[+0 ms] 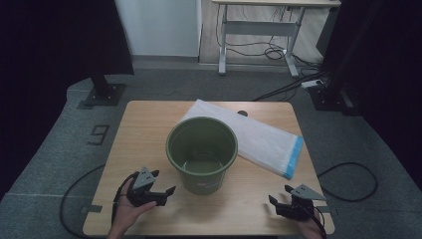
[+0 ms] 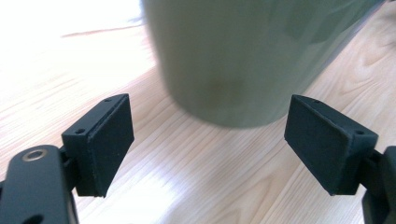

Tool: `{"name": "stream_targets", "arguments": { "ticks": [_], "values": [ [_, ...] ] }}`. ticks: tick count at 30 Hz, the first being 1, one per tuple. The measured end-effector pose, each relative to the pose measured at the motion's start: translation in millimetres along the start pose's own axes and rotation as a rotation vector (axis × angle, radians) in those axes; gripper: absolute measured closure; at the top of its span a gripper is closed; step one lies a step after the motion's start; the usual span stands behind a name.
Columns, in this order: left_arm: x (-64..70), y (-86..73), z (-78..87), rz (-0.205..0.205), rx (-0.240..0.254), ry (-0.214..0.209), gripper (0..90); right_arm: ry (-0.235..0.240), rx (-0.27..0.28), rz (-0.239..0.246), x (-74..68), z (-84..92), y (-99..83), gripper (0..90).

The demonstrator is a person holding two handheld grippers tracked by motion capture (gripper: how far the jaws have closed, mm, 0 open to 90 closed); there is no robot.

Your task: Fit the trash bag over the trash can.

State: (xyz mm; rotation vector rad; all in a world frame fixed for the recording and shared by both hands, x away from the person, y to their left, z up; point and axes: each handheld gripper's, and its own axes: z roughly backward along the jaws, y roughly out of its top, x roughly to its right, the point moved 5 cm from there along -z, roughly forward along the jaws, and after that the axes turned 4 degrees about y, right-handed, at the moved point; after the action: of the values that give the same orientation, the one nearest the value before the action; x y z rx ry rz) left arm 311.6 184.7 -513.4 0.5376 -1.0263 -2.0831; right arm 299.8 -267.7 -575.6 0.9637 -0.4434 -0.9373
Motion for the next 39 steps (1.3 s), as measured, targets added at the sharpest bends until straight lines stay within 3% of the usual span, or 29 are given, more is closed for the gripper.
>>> {"name": "stream_targets", "arguments": {
  "ticks": [2,4,5,6,7,9,13,15,16,18,20,21,22,23,25,26,29,30,33,35,36,38,39],
  "values": [
    [-12.2,-11.0,6.6,0.022,-0.022,0.048,15.7,-0.027,0.007,0.004,-0.1,-1.2,2.8,20.2],
    [-16.6,-14.7,7.0,0.035,-0.034,0.068,16.0,-0.054,0.004,0.022,0.4,-6.1,6.2,19.0],
    [-20.4,-18.6,6.8,0.036,-0.051,0.092,16.0,-0.054,0.004,0.022,0.4,-6.1,6.2,19.0],
    [-25.5,-25.7,5.1,0.023,-0.091,0.127,16.0,-0.093,-0.013,0.046,2.9,-15.2,12.0,17.2],
    [-27.1,-28.5,3.9,0.019,-0.101,0.136,15.9,-0.103,-0.017,0.043,4.5,-19.7,16.5,17.0],
    [-28.9,-31.3,2.9,0.019,-0.111,0.136,15.7,-0.111,-0.005,0.020,7.0,-26.7,28.4,16.9],
    [-38.1,-41.5,-1.7,0.058,-0.127,0.134,15.7,-0.128,0.016,-0.008,8.9,-42.5,48.8,16.5],
    [-40.1,-44.2,-4.7,0.051,-0.140,0.139,15.8,-0.114,-0.007,-0.014,9.1,-59.1,59.2,16.2],
    [-40.0,-45.3,-8.8,0.050,-0.145,0.131,16.1,-0.120,-0.041,0.001,8.3,-80.3,72.0,15.7],
    [-39.1,-46.9,-13.5,0.043,-0.156,0.122,16.0,-0.120,-0.067,0.021,4.8,-100.1,84.2,17.0],
    [-38.5,-48.6,-16.3,0.043,-0.164,0.119,16.1,-0.118,-0.074,0.029,2.8,-109.6,89.0,18.4],
    [-37.0,-53.4,-21.7,0.028,-0.194,0.117,16.0,-0.142,-0.094,0.059,1.7,-129.1,95.7,22.8],
    [-37.0,-53.4,-21.7,0.028,-0.194,0.117,16.0,-0.142,-0.094,0.059,1.7,-129.1,95.7,22.8],
    [-37.5,-56.0,-25.9,0.012,-0.219,0.120,15.9,-0.170,-0.101,0.063,4.8,-140.7,99.0,27.5],
    [-38.9,-56.0,-27.3,0.014,-0.222,0.119,15.9,-0.135,-0.083,0.034,8.9,-149.8,100.6,34.6],
    [-42.0,-55.1,-28.9,0.033,-0.224,0.121,15.9,-0.126,-0.088,0.020,10.8,-152.9,99.3,35.6],
    [-43.6,-56.0,-30.3,0.045,-0.229,0.125,16.4,-0.120,-0.115,0.001,13.9,-156.4,94.8,36.6],
    [-44.0,-57.0,-31.4,0.042,-0.238,0.127,16.4,-0.117,-0.147,0.007,15.7,-157.2,91.0,40.1],
    [-46.1,-57.8,-33.7,0.056,-0.239,0.118,15.9,-0.118,-0.154,-0.011,19.4,-155.2,90.8,51.6],
    [-48.5,-58.0,-34.2,0.069,-0.237,0.122,15.9,-0.115,-0.152,-0.023,20.6,-154.5,91.0,54.4],
    [-49.5,-58.4,-34.3,0.079,-0.237,0.119,15.7,-0.119,-0.150,-0.048,23.0,-154.0,89.9,65.4],
    [-50.9,-59.6,-35.0,0.100,-0.231,0.108,15.5,-0.118,-0.150,-0.060,23.5,-153.5,89.7,69.1],
    [-52.1,-60.3,-35.5,0.106,-0.228,0.104,14.4,-0.115,-0.150,-0.071,24.2,-151.7,88.8,78.9]
  ]
}}
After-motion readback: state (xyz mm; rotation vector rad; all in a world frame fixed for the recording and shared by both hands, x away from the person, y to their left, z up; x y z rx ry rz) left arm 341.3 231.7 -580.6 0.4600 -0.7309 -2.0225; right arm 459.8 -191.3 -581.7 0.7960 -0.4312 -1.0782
